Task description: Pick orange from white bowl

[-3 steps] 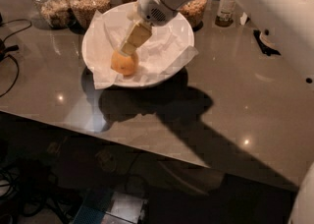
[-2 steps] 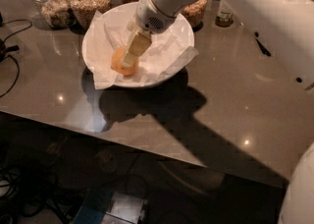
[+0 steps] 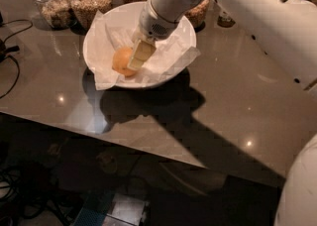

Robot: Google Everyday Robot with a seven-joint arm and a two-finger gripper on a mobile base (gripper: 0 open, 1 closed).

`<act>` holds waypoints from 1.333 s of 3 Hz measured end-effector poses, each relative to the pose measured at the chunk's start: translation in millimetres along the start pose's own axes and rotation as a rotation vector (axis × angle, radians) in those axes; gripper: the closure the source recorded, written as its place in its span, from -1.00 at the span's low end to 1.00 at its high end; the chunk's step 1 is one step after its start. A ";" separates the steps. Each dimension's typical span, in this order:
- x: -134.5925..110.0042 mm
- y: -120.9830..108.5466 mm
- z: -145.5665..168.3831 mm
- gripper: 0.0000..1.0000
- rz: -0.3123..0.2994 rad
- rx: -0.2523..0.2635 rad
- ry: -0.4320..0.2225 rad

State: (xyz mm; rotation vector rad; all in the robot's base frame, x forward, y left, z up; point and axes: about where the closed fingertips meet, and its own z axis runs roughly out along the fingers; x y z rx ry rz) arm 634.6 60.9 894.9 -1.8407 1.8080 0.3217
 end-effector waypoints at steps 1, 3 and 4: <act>-2.1 0.0 6.1 -0.42 -0.026 -0.010 0.015; -9.2 -8.0 27.4 -0.38 -0.084 -0.049 0.020; -2.3 -9.6 35.3 -0.38 -0.069 -0.063 0.027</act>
Offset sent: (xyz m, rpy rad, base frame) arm 0.0064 0.0243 -0.0048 -0.0405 -0.0283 0.1037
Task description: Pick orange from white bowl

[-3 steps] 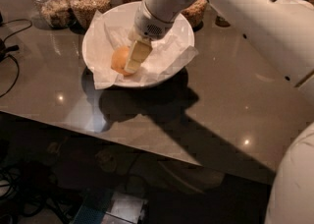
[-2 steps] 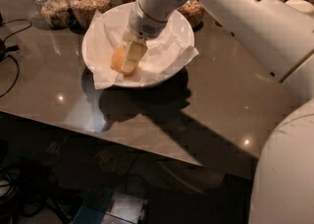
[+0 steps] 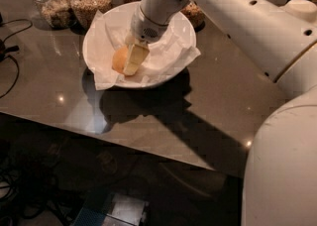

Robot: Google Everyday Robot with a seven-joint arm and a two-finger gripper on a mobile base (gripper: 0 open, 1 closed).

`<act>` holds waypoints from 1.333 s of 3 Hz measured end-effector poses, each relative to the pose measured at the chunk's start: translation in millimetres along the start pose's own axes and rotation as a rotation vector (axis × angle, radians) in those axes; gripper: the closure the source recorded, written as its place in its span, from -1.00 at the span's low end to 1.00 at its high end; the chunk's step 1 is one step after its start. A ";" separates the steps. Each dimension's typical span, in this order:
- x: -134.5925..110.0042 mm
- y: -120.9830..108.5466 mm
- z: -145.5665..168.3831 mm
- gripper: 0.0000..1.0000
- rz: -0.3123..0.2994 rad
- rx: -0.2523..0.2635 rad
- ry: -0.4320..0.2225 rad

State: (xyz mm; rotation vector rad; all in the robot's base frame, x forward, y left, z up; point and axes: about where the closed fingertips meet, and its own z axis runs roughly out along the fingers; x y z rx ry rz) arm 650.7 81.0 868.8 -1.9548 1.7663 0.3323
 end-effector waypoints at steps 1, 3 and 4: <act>6.0 -0.7 8.6 -0.38 0.015 -0.018 -0.001; 5.6 -7.4 30.1 -0.38 0.016 -0.049 -0.031; 2.1 -10.4 39.2 -0.34 0.010 -0.063 -0.048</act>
Offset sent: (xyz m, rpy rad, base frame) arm 0.0117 0.0014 -0.0255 0.0256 0.0545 -0.0046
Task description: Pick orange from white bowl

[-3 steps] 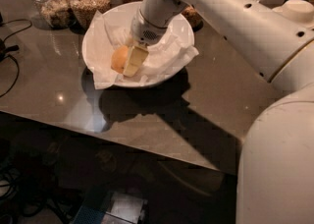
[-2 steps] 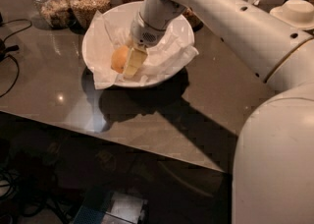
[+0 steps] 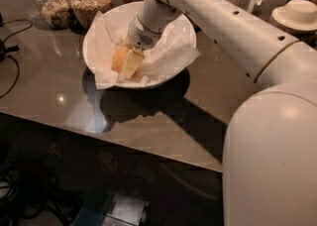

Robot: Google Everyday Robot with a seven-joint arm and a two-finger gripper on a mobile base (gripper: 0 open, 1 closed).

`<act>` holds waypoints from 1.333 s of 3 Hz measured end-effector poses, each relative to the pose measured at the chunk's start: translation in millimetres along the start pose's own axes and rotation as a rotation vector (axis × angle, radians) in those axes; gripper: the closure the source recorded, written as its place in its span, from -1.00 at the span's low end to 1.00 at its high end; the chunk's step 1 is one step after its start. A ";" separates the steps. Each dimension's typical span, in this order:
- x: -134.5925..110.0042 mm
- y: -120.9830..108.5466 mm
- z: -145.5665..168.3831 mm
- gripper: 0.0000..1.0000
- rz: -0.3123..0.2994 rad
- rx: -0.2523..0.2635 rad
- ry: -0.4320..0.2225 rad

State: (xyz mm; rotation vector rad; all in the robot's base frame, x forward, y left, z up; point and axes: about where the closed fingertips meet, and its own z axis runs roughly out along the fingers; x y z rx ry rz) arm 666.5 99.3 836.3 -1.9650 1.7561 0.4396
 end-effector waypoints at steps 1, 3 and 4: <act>-0.1 -0.2 0.4 0.01 0.000 0.000 -0.001; 6.7 21.8 -41.6 0.94 0.048 0.058 -0.081; 6.2 32.5 -89.7 1.00 0.039 0.080 -0.211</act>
Offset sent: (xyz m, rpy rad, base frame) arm -0.0192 -0.0306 0.0111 0.0259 -0.0003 -0.0837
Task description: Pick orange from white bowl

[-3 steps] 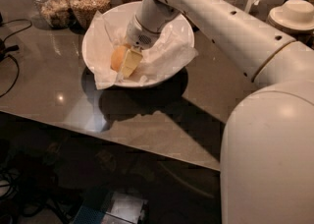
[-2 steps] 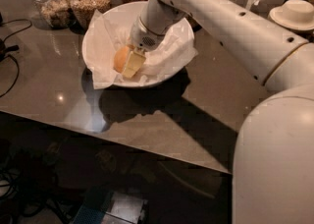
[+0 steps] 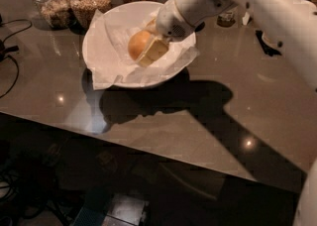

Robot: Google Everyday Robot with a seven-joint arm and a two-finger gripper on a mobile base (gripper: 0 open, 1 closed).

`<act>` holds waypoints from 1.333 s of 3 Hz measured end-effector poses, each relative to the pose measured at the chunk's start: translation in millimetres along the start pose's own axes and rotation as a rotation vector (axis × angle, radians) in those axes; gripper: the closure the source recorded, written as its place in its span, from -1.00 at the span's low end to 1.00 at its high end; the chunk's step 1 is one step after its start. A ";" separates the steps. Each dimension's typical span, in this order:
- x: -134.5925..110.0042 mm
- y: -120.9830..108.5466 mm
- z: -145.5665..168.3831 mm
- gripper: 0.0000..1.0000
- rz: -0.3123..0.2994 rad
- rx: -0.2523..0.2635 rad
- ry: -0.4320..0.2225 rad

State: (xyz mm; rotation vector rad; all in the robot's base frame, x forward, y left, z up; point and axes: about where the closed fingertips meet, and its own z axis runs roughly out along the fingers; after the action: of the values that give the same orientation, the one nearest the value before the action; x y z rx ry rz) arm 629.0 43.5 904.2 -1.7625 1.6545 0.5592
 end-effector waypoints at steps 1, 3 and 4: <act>-14.8 5.8 -42.1 1.00 -0.045 -0.041 -0.150; -58.0 62.6 -120.3 1.00 -0.216 -0.076 -0.227; -78.5 110.5 -137.8 1.00 -0.221 -0.032 -0.230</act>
Offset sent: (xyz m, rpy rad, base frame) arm -0.0840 -0.0552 0.1263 0.2443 -0.0597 0.3554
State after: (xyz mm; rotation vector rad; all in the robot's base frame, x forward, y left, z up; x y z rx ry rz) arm 494.3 2.7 1036.8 -1.8004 1.2825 0.6606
